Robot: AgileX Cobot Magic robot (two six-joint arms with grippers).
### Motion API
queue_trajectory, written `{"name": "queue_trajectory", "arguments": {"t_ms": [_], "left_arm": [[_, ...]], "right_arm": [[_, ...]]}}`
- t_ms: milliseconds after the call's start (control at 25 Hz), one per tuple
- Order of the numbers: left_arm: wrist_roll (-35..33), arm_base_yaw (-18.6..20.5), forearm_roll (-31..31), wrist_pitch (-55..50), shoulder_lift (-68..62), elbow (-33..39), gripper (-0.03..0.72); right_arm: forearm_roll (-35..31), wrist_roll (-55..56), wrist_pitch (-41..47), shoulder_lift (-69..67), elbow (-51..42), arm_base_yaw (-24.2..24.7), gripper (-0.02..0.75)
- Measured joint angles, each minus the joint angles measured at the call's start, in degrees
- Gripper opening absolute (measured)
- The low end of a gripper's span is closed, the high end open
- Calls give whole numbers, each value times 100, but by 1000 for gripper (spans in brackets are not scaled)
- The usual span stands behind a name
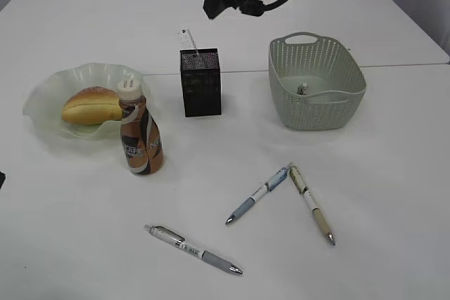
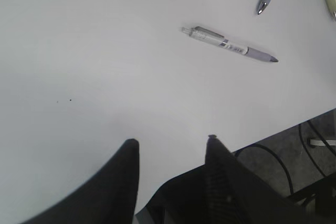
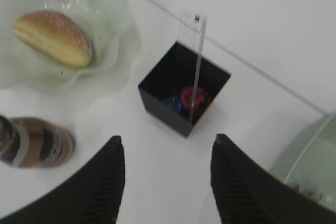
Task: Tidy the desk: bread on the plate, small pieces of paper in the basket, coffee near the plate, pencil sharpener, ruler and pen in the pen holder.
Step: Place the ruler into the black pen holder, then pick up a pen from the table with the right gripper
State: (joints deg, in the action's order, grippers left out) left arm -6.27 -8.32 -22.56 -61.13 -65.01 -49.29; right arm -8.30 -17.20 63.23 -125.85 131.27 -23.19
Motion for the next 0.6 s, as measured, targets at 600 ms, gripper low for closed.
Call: {"name": "queue_trajectory", "arguments": {"t_ms": [600], "left_arm": [[0,0,-9,390,0,0,307]], "right_arm": [[913,2021,808,408,-1299,-243,389]]}}
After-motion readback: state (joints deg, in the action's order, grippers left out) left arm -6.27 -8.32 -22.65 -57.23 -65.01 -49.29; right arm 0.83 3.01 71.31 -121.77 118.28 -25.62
